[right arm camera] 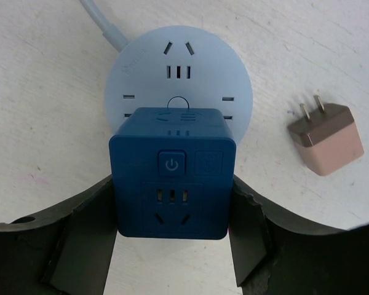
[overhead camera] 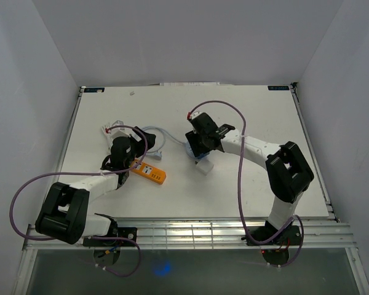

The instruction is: Insert the plug

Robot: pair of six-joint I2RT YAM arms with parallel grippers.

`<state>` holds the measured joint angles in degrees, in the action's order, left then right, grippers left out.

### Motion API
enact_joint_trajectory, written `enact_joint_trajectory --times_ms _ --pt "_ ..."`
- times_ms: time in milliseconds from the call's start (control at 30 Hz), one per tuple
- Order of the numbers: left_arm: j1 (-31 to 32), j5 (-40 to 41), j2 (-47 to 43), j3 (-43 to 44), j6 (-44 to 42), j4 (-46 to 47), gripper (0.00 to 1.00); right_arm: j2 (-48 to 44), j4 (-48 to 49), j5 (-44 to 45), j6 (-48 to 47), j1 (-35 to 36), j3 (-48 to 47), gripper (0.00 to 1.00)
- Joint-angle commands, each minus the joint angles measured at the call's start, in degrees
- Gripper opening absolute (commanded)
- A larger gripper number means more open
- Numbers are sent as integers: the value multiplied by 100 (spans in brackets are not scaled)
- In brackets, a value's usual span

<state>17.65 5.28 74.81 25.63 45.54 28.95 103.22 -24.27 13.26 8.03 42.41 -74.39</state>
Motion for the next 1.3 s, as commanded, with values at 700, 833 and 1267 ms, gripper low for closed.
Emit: enact_joint_trajectory --times_ms 700,833,1267 --pt "-437 1028 17 1814 1334 -4124 98 -1761 -676 -69 -372 -190 970 93" --pt "-911 835 121 1954 1721 -4677 98 -2121 -395 10 -364 -198 1207 93" --pt "-1334 694 904 2842 2951 -5918 98 -2377 -280 -192 -443 -260 1208 93"
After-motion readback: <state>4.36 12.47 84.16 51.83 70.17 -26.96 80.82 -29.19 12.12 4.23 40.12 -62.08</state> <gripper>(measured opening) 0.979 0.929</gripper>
